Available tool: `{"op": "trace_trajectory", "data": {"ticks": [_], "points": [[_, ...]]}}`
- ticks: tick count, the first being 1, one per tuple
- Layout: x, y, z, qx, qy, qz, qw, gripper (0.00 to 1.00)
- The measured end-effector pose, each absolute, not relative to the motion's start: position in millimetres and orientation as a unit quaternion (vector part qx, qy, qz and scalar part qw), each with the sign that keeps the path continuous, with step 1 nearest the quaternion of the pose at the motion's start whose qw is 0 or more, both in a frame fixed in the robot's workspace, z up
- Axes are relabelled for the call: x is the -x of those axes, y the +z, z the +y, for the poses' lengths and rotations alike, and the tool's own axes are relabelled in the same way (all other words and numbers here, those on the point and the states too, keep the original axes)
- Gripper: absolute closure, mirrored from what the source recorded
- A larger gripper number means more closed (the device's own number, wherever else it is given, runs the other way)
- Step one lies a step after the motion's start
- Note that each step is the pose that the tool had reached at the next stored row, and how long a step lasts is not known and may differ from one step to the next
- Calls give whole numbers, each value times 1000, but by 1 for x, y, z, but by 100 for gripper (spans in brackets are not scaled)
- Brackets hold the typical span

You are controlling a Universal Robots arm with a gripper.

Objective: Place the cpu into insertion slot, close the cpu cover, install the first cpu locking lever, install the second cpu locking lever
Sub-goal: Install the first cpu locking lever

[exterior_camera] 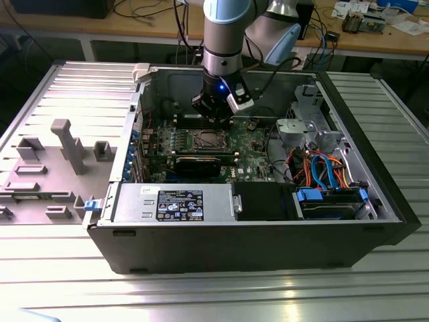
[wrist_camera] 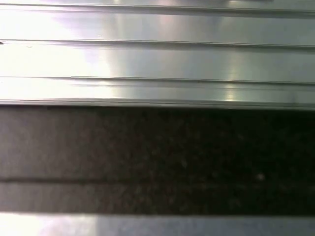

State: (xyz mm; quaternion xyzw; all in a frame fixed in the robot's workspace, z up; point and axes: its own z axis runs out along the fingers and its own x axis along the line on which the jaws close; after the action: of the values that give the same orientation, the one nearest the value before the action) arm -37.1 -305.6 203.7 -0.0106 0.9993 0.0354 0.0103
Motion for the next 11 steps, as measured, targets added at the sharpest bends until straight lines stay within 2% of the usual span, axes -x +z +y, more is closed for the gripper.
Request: {"op": "trace_trajectory", "data": {"ticks": [11], "points": [[37, 206, -306, 11, 35, 999, 10, 89]]}}
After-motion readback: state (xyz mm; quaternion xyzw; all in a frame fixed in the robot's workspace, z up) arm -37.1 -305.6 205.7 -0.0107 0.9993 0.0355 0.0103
